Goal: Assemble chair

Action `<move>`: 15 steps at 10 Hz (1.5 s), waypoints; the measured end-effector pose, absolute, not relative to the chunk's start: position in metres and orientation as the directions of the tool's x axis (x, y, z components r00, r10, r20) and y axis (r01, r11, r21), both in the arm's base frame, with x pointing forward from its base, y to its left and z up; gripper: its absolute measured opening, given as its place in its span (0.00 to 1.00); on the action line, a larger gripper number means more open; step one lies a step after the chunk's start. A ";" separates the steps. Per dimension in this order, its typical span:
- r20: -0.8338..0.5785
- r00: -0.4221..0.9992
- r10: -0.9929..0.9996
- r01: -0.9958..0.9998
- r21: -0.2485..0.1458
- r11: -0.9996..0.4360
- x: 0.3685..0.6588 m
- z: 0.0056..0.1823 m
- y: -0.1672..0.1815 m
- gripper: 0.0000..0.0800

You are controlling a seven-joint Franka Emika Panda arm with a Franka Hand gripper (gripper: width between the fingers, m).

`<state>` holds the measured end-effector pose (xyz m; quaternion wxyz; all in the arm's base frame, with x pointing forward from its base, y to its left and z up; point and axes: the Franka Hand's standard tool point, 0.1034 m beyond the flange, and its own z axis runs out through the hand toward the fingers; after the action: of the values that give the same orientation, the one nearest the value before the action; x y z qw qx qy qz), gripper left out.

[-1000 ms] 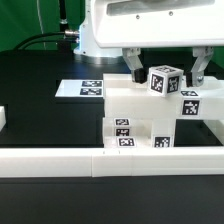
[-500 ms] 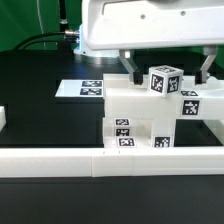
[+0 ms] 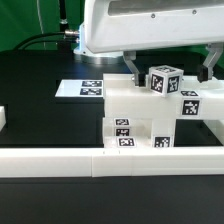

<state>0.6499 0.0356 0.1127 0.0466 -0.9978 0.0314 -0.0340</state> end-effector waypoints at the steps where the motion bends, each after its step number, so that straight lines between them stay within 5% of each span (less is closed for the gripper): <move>1: 0.037 0.997 -0.063 -0.059 -0.097 -0.993 0.647 0.112 0.036 0.81; 4: -0.100 0.995 0.010 0.002 -0.085 -0.996 0.636 0.111 0.040 0.81; 8: -0.107 0.994 0.021 0.012 -0.088 -0.996 0.640 0.111 0.042 0.81; 11: -0.078 0.926 0.369 0.362 -0.092 -0.928 0.642 0.111 0.034 0.81; 15: -0.056 0.822 0.567 0.560 -0.108 -0.821 0.642 0.111 0.026 0.81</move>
Offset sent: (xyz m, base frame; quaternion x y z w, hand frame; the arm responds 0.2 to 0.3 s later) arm 0.0011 0.0098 0.0037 -0.0571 -0.1755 -0.0601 0.9810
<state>0.6417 0.0258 0.1106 0.0433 -0.9534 -0.2957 0.0425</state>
